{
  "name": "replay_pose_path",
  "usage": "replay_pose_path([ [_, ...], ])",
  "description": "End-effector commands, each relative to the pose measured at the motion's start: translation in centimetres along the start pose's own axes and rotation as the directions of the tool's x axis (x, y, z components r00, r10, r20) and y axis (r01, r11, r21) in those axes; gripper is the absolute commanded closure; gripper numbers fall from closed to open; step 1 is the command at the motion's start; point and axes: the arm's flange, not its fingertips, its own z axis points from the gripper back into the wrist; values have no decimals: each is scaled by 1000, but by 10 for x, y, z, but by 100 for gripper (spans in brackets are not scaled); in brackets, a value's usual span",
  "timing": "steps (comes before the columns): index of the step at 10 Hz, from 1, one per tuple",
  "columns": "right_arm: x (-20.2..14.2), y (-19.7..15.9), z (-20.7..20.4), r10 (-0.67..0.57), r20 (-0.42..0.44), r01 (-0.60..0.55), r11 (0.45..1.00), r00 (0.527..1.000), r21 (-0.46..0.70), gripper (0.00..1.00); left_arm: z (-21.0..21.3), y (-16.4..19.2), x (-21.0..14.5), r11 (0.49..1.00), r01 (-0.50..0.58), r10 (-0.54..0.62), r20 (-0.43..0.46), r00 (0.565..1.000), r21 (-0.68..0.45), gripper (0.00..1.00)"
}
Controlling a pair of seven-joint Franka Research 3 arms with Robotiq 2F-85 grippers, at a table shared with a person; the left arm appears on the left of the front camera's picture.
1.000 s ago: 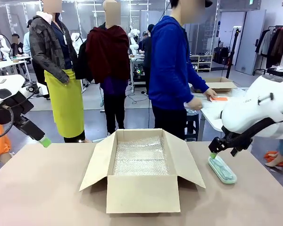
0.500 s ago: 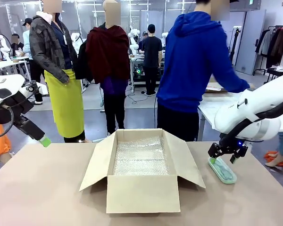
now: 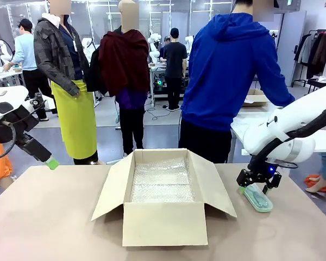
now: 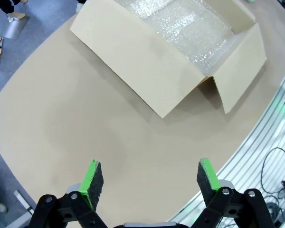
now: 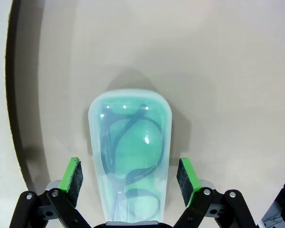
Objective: Pack the glasses set securely to prepare it for shipping.
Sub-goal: Place the Glasses case inside the Package Box.
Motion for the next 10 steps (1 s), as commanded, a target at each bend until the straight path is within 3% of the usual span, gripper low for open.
replay_pose_path([
  [1,7,7,0,-22,-39,20,999,999,-32,9,2,1,1,1000,6,-6,9,1000,-3,0],
  [5,5,15,4,-42,-88,34,996,995,-87,48,2,1,1,1000,6,-6,9,1000,-3,0],
  [7,2,21,28,-21,-102,8,992,995,-127,68,2,1,1,1000,6,-6,9,1000,-3,0],
  [8,-2,25,56,19,-86,-27,995,996,-92,68,2,1,1,1000,6,-6,9,1000,-3,0],
  [10,-8,51,118,264,-115,-272,960,958,-59,68,2,1,1,1000,6,-6,9,1000,-3,0],
])
